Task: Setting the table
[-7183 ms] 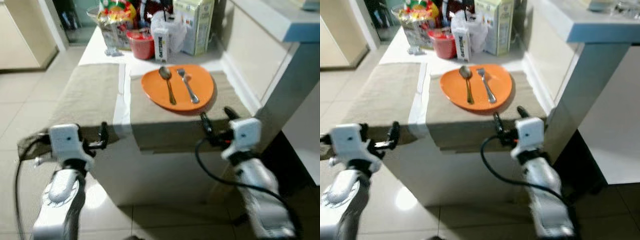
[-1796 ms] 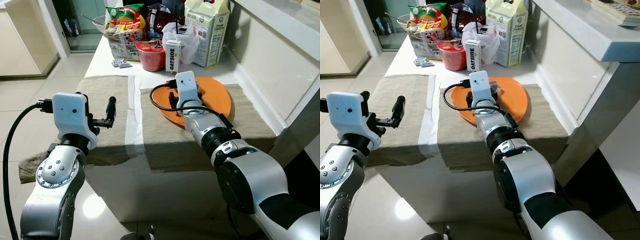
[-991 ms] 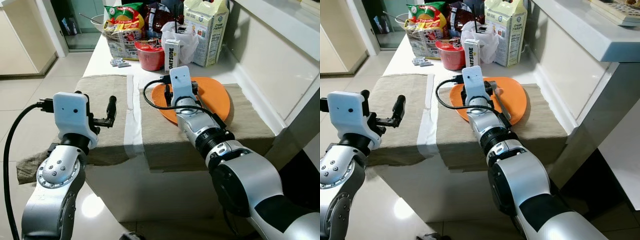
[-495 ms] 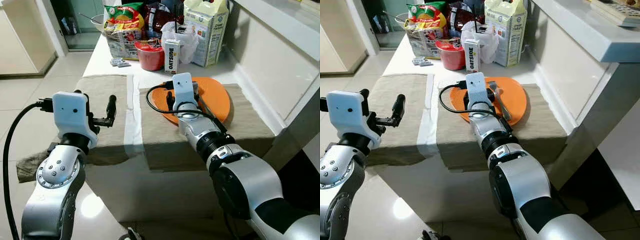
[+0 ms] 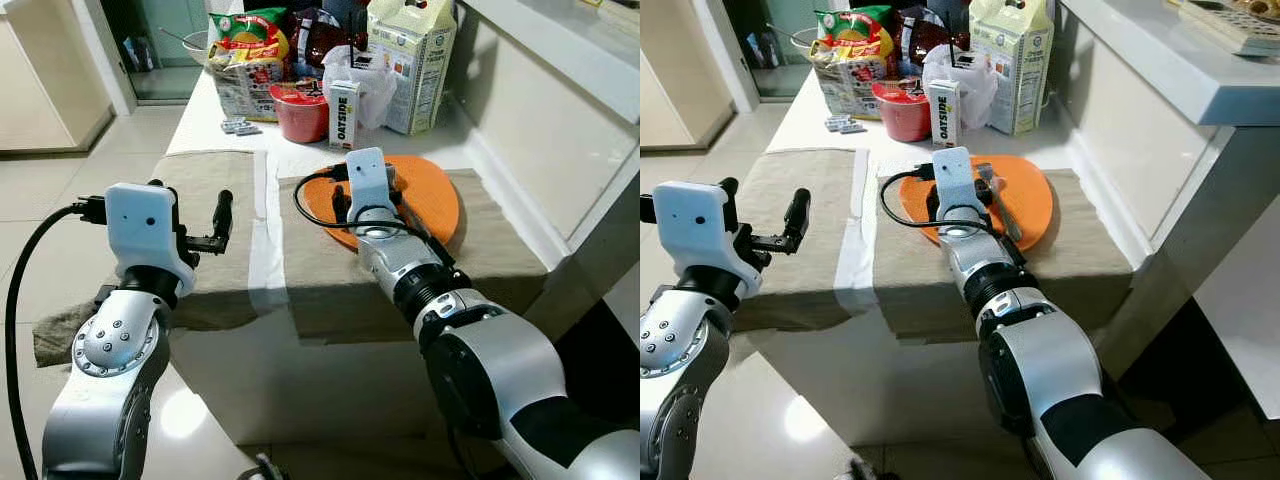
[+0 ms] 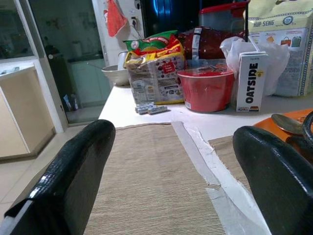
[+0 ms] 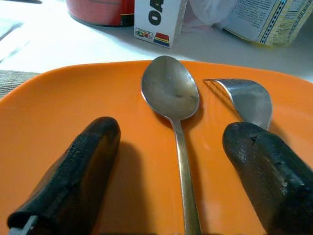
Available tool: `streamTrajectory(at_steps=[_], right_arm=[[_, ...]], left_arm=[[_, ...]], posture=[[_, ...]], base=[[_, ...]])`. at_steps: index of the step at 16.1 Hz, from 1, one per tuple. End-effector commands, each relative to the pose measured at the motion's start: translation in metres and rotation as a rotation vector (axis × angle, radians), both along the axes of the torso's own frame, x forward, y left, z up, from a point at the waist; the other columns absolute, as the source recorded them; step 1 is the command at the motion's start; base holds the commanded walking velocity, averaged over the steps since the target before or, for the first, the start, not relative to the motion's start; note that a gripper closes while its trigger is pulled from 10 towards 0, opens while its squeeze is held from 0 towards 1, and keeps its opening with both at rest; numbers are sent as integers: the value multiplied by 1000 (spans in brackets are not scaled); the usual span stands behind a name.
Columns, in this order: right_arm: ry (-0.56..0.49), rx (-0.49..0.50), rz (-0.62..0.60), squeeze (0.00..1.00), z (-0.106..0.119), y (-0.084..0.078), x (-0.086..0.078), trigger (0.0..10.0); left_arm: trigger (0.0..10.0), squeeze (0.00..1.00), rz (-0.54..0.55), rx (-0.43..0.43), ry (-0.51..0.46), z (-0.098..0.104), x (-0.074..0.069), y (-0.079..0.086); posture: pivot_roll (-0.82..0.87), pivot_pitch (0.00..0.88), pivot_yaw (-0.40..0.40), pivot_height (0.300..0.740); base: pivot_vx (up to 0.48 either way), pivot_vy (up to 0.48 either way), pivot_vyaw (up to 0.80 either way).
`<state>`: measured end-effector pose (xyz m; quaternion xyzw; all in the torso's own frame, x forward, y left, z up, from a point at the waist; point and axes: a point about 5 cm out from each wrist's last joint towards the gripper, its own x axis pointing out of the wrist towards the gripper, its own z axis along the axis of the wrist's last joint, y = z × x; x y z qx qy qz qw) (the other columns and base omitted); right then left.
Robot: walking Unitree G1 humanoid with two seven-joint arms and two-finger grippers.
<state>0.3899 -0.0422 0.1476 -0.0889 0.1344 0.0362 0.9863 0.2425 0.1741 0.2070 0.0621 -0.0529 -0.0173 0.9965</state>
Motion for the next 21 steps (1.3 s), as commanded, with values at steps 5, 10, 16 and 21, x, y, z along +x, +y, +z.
streamTrajectory(at_steps=[5,10,16,21], right_arm=[[107,5,-8,1000,-22,-2,-9,10000],[138,29,16,0,-27,3,-12,4627],[140,60,39,0,-27,8,-13,0],[138,63,40,0,-27,8,-13,0]], left_arm=[[10000,0,-2,22,3,1,2,1],[10000,0,0,30,1,1,2,2],[10000,0,0,34,1,2,3,2],[10000,0,-4,39,1,2,3,1]], posture=[[9,0,41,740],[9,0,41,740],[8,0,41,740],[5,2,43,740]], base=[[0,0,0],[0,0,0],[0,0,0],[0,0,0]])
